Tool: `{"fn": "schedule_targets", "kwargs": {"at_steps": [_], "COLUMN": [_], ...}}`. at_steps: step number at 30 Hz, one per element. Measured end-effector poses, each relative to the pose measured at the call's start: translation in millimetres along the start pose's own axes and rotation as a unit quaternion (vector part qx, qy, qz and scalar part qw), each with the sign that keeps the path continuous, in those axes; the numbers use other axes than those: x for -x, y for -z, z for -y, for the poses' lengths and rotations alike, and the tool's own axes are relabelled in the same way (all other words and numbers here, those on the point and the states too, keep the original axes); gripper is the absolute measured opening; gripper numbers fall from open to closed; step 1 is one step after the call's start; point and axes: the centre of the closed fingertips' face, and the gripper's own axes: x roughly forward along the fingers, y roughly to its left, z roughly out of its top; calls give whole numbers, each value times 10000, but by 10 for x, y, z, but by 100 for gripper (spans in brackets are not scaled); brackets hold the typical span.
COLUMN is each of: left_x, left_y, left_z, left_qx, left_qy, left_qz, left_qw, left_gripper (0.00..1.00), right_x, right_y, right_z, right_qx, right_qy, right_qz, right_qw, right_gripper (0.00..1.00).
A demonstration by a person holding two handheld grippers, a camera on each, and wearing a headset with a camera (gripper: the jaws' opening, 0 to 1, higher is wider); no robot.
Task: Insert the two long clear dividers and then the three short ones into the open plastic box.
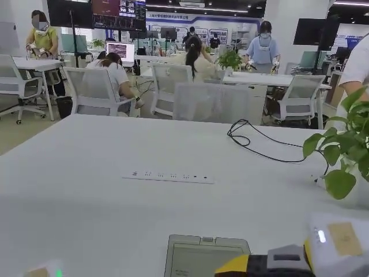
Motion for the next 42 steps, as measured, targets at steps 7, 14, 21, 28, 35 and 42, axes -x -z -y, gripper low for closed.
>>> {"fn": "schedule_targets", "kwargs": {"at_steps": [7,14,21,28,35,42], "left_x": [2,-8,-2,23,48,69], "left_y": [27,63,75,99,103,84], "left_z": [56,123,204,310,366,373], "left_qx": [-610,-1239,-1474,-1701,-1749,-1727], "left_qy": [340,657,999,1384,1610,1696], "left_qz": [-263,-514,-613,-702,-676,-604], "left_qw": [9972,9888,9821,9731,9690,9684], "left_gripper": [0,0,0,0,0,0], "right_x": [28,35,31,31,43,51], "right_y": [15,43,71,80,71,69], "right_z": [-54,-174,-261,-389,-475,-531], "right_qx": [-134,-65,-26,74,95,180], "right_qy": [-261,-626,-892,-1228,-1459,-1610], "right_qz": [16,-22,-69,-71,-26,4], "right_qw": [9996,9980,9960,9924,9893,9868], "right_gripper": [32,28,24,19,14,7]}}
